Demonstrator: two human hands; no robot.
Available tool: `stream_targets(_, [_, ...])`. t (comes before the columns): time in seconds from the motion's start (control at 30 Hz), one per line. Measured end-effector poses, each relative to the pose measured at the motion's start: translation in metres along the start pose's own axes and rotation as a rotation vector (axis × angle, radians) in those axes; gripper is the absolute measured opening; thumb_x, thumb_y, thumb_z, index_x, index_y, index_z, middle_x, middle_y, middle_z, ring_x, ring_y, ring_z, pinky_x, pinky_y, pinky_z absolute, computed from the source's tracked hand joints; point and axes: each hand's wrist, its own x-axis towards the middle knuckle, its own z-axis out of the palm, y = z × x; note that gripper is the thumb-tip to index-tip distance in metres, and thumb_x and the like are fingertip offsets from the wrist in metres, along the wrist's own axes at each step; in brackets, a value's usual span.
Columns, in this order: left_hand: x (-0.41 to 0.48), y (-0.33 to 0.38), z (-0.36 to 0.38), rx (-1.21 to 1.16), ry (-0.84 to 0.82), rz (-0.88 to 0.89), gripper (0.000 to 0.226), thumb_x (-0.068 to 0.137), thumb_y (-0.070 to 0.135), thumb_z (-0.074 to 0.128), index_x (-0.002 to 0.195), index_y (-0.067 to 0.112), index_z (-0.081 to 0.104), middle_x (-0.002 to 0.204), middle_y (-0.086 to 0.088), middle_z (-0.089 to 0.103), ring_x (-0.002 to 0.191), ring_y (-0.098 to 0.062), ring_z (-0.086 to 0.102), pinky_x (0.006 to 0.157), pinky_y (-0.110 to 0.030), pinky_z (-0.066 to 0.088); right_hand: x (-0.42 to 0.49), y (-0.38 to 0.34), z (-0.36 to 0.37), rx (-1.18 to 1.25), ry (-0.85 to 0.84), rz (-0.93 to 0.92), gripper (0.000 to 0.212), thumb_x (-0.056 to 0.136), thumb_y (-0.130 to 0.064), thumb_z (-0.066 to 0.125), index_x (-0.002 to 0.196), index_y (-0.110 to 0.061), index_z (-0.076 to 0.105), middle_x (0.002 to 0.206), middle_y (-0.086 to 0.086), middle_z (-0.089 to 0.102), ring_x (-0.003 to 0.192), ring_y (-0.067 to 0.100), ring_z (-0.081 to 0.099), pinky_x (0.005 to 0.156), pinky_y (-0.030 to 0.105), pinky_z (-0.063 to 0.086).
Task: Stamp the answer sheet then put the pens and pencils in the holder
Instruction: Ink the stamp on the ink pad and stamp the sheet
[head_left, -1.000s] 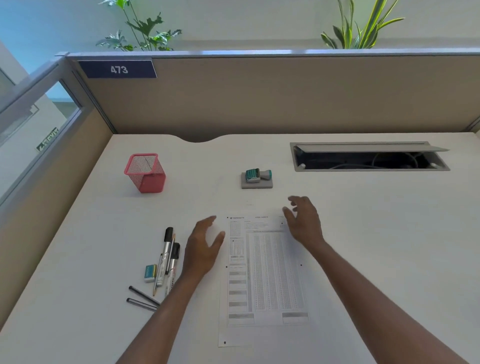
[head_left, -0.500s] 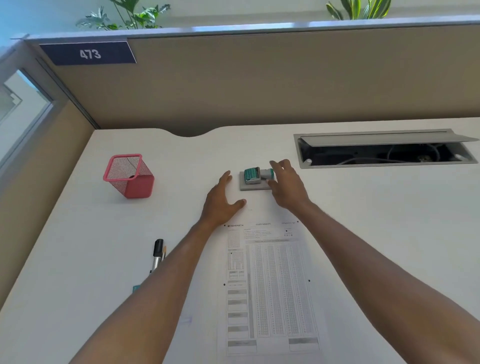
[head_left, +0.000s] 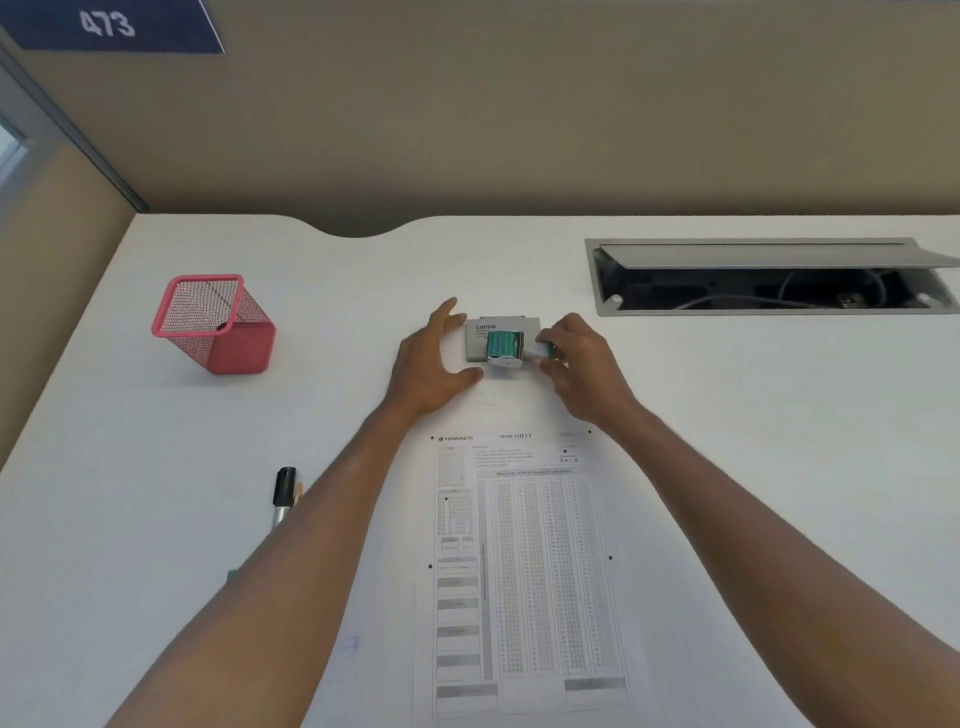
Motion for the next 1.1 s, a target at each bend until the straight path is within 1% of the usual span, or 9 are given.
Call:
stream_targets(0.13, [0.000,0.000,0.000,0.007,0.009,-0.008,0.094,0.070,0.020,0.082,0.148,0.025,0.028,0.139,0.008,0.055,0.131,-0.015,0.048,0.112,-0.035,0.034,-0.025,-0.001,0.002,0.016,-0.049,-0.012,0.021,0.089,-0.007,0.067,0.108,0.001,0.067,0.100,0.012,0.055,0.079,0.021,0.051,0.072,0.031,0.045])
stream_targets(0.3, [0.000,-0.001,0.001,0.021,0.022,-0.016,0.091,0.072,0.022,0.081,0.147,0.024,0.029,0.138,0.012,0.056,0.131,-0.014,0.048,0.112,-0.039,0.034,-0.035,0.000,0.006,0.024,-0.076,0.000,0.022,0.089,-0.007,0.067,0.110,0.000,0.066,0.101,0.011,0.055,0.081,0.023,0.053,0.076,0.039,0.049])
stream_targets(0.43, [0.000,-0.001,0.001,0.007,0.024,-0.028,0.093,0.073,0.021,0.081,0.148,0.022,0.027,0.138,0.012,0.056,0.131,-0.015,0.047,0.112,-0.039,0.034,-0.033,0.002,0.002,0.037,-0.130,0.018,0.037,0.086,-0.018,0.073,0.119,-0.005,0.063,0.106,0.003,0.054,0.083,0.019,0.056,0.079,0.039,0.052])
stream_targets(0.5, [0.001,0.001,0.000,-0.021,0.013,-0.044,0.097,0.073,0.020,0.081,0.150,0.021,0.022,0.139,0.009,0.056,0.133,-0.014,0.046,0.112,-0.033,0.033,-0.028,0.004,-0.005,0.073,-0.132,0.049,0.050,0.083,-0.033,0.076,0.125,-0.011,0.060,0.110,-0.002,0.052,0.084,0.015,0.057,0.077,0.032,0.052])
stream_targets(0.57, [0.001,0.002,-0.002,-0.041,-0.007,-0.058,0.100,0.075,0.019,0.081,0.152,0.021,0.017,0.140,0.007,0.055,0.134,-0.012,0.044,0.108,-0.023,0.030,-0.018,0.007,-0.011,0.101,-0.047,0.067,0.049,0.084,-0.038,0.073,0.124,-0.012,0.060,0.112,0.002,0.055,0.085,0.015,0.059,0.077,0.033,0.053])
stream_targets(0.67, [0.002,0.003,-0.004,-0.043,-0.023,-0.053,0.102,0.075,0.019,0.082,0.152,0.020,0.015,0.140,0.005,0.055,0.135,-0.013,0.043,0.104,-0.018,0.028,0.002,0.013,-0.017,0.057,-0.008,0.057,0.044,0.089,-0.024,0.070,0.129,-0.009,0.057,0.125,0.010,0.055,0.101,0.022,0.060,0.090,0.041,0.052])
stream_targets(0.8, [0.004,0.002,-0.005,-0.051,-0.026,-0.041,0.103,0.075,0.019,0.082,0.153,0.021,0.014,0.138,0.004,0.057,0.134,-0.012,0.045,0.103,-0.016,0.027,0.026,0.011,-0.015,-0.100,-0.232,-0.063,0.061,0.085,-0.016,0.074,0.140,-0.012,0.048,0.142,0.008,0.046,0.126,0.026,0.049,0.105,0.036,0.042])
stream_targets(0.9, [0.004,0.001,-0.006,-0.057,-0.035,-0.032,0.102,0.075,0.018,0.082,0.153,0.021,0.015,0.137,0.003,0.058,0.133,-0.011,0.044,0.104,-0.015,0.027,0.036,0.007,-0.012,-0.178,-0.341,-0.099,0.059,0.083,-0.021,0.077,0.135,-0.012,0.052,0.139,0.007,0.047,0.124,0.026,0.047,0.103,0.036,0.042])
stream_targets(1.1, [0.006,-0.002,-0.005,-0.089,-0.026,-0.020,0.087,0.073,0.013,0.082,0.145,0.019,0.034,0.131,0.002,0.062,0.129,-0.015,0.051,0.110,-0.029,0.034,0.040,0.005,-0.013,-0.221,-0.306,-0.112,0.048,0.082,-0.020,0.077,0.124,-0.008,0.058,0.126,0.006,0.055,0.109,0.027,0.055,0.092,0.037,0.047])
